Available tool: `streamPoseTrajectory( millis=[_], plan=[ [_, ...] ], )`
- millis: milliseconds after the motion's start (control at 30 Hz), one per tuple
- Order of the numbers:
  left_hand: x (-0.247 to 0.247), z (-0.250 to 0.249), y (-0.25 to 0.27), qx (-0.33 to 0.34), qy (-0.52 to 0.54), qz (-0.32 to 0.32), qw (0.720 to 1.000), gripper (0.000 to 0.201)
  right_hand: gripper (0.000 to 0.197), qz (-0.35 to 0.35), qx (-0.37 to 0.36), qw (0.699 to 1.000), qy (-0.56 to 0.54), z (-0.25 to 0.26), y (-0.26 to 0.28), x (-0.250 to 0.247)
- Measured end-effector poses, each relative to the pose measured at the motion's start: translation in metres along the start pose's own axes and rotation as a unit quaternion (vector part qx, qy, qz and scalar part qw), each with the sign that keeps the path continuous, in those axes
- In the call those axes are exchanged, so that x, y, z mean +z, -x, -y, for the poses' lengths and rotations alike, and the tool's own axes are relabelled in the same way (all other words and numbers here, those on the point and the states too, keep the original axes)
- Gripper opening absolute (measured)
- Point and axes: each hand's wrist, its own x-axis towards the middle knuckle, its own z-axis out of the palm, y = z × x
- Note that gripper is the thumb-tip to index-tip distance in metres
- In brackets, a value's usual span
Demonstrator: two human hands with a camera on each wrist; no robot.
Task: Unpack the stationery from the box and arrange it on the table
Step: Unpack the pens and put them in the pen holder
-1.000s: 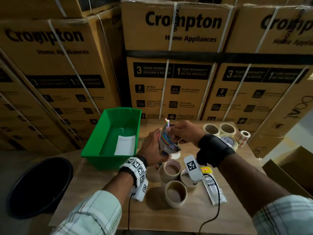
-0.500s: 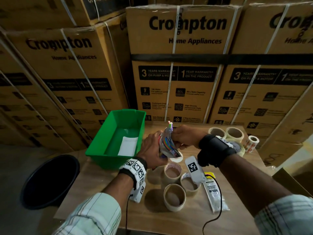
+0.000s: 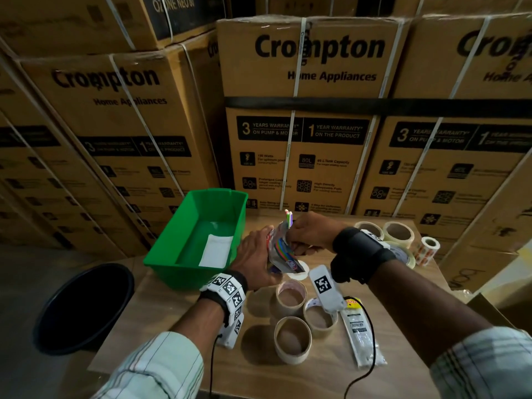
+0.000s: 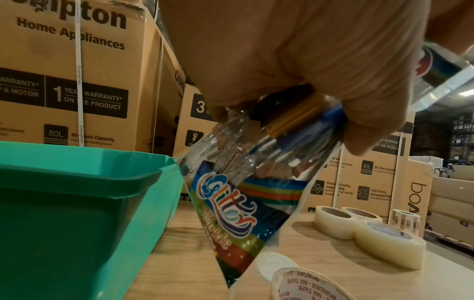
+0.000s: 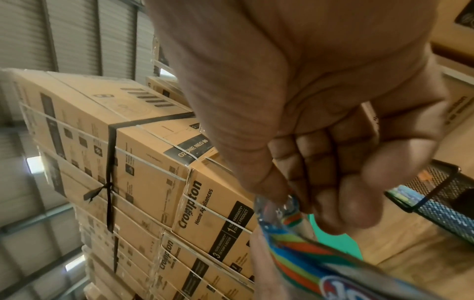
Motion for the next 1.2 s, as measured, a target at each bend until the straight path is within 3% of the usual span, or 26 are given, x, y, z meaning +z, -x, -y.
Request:
streamPoseTrajectory(
  millis=[67,133,233,333,400,533,600,733,900,1033,1100,1200],
  plan=[
    [-0.001,-0.001,0.0,0.001,0.004,0.002,1.0,0.11,0.022,-0.017,-0.016,0.999,0.045,0.001,0.001,-0.001],
    [-0.001,-0.001,0.0,0.003,0.009,0.003,1.0,0.106,0.018,-0.075,-0.047,0.987,0.131,-0.002,0.0,-0.004],
    [0.0,-0.003,-0.002,0.004,0.012,-0.015,1.0,0.094,0.022,-0.158,-0.07,0.949,0.265,-0.013,-0.005,-0.006],
    [0.0,-0.006,-0.002,0.015,0.015,-0.021,1.0,0.089,0.007,-0.205,-0.075,0.914,0.34,-0.024,-0.004,-0.004],
    [-0.001,-0.009,-0.003,0.017,0.008,-0.011,1.0,0.089,0.009,-0.228,-0.138,0.893,0.363,-0.031,-0.004,-0.002],
    [-0.001,-0.012,-0.011,-0.013,-0.019,0.0,1.0,0.09,0.011,-0.253,-0.307,0.87,0.291,-0.035,-0.003,-0.004],
    [0.001,-0.012,-0.012,-0.019,-0.028,0.009,0.999,0.09,0.011,-0.209,-0.332,0.883,0.257,-0.032,0.0,-0.005],
    [0.003,-0.015,-0.014,-0.021,-0.034,0.019,0.999,0.091,0.016,-0.103,-0.255,0.932,0.235,-0.034,0.0,-0.009],
    [0.007,-0.017,-0.011,0.001,-0.041,0.026,0.999,0.093,0.007,-0.104,-0.177,0.97,0.133,-0.047,-0.004,-0.009],
    [0.007,-0.018,-0.01,0.015,-0.06,0.042,0.997,0.091,0.02,-0.027,-0.216,0.968,0.129,-0.051,0.0,-0.005],
    [0.007,-0.019,-0.011,0.015,-0.07,0.054,0.996,0.089,0.023,-0.014,-0.249,0.958,0.144,-0.053,-0.001,-0.002],
    [0.007,-0.019,-0.011,0.014,-0.087,0.068,0.994,0.094,0.022,-0.002,-0.239,0.956,0.171,-0.055,-0.004,0.003]
  ],
)
